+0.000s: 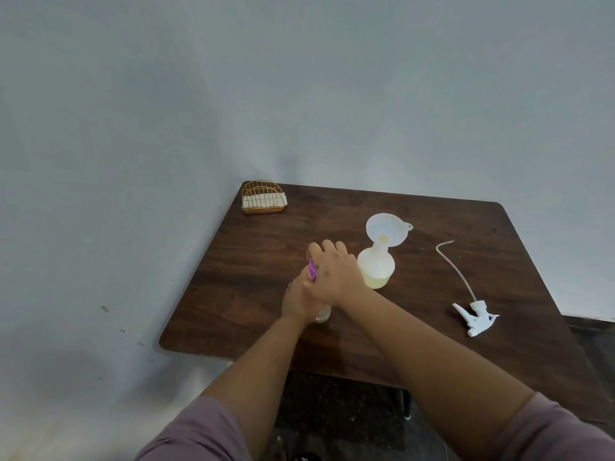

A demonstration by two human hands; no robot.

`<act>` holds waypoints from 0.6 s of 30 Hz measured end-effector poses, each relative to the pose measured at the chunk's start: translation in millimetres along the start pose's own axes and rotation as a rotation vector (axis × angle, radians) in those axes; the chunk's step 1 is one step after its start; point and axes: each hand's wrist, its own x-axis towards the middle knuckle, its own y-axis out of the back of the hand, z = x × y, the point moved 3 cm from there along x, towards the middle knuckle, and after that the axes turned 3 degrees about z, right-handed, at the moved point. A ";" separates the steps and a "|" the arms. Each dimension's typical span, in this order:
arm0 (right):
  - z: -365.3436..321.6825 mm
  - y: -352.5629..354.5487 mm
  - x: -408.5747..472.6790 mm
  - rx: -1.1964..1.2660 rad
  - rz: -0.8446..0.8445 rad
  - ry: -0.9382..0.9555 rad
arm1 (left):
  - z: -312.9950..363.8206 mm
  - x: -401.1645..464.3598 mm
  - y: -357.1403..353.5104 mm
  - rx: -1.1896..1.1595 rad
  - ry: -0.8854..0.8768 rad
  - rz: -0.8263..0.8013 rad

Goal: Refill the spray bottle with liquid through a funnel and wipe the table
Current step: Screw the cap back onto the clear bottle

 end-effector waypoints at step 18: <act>-12.3 22.8 72.7 0.038 -0.643 -0.176 | -33.4 46.5 12.8 -0.097 0.148 -0.364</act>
